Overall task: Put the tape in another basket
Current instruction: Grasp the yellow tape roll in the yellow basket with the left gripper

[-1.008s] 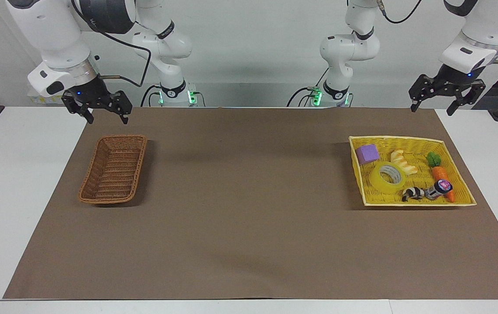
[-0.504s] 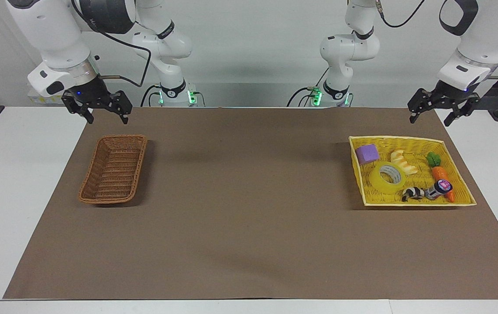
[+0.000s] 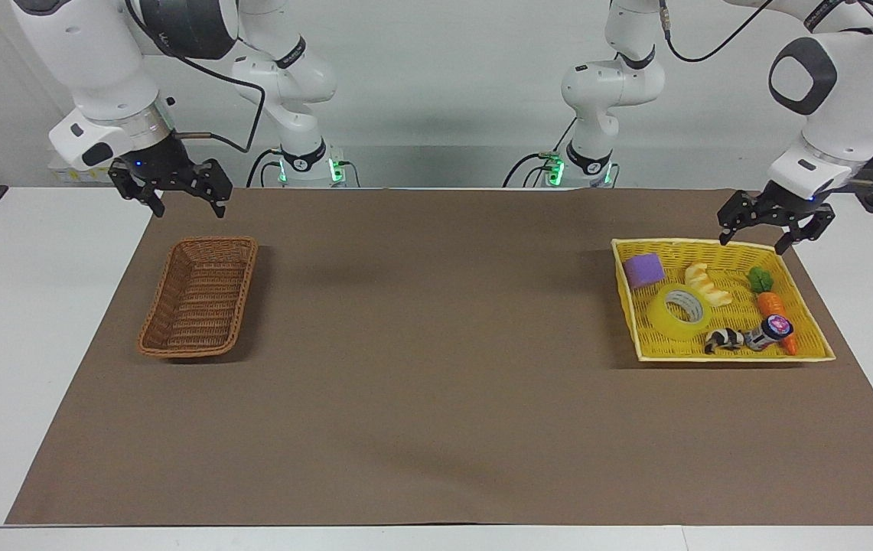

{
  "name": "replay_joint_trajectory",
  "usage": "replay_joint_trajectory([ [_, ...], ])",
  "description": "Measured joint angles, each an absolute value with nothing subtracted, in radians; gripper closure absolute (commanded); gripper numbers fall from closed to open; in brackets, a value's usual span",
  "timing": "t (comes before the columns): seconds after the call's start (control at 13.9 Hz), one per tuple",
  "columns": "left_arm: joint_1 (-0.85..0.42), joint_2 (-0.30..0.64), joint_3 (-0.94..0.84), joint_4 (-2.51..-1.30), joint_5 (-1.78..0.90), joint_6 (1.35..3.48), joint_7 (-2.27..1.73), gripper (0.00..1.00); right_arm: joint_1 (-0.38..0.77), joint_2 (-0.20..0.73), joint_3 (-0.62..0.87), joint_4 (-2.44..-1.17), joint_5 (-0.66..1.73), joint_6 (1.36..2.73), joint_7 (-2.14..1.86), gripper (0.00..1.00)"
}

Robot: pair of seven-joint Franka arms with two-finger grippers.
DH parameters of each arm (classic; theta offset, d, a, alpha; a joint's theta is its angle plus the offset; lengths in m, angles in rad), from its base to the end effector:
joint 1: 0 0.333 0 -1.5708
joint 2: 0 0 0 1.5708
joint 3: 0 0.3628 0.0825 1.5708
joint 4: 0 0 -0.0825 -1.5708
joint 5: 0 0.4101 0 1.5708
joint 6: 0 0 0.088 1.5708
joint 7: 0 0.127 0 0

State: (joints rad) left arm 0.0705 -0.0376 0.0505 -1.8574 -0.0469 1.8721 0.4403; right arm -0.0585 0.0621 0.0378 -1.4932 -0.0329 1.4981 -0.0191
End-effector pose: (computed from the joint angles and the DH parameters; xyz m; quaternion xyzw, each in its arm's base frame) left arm 0.5774 0.0661 0.5554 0.9877 -0.1526 0.0316 0.0154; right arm 0.5940 -0.0175 0.6471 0.9995 -0.0015 -0.0289 0.0147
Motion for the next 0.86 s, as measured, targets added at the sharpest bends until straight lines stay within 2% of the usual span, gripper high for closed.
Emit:
replay_joint_trajectory([
  [0.29, 0.074, 0.016, 0.05, -1.931, -0.053, 1.975, 0.542, 0.0, -0.055, 0.062, 0.045, -1.493, -0.033, 1.498, -0.019, 0.0],
  [0.65, 0.082, 0.152, 0.051, -1.968, -0.086, 2.108, 0.669, 0.0, -0.053, 0.062, 0.049, -1.493, -0.031, 1.501, -0.019, 0.0],
  [0.86, 0.089, 0.203, 0.051, -1.988, -0.095, 2.164, 0.706, 0.0, -0.051, 0.062, 0.05, -1.494, -0.027, 1.509, -0.019, 0.0],
])
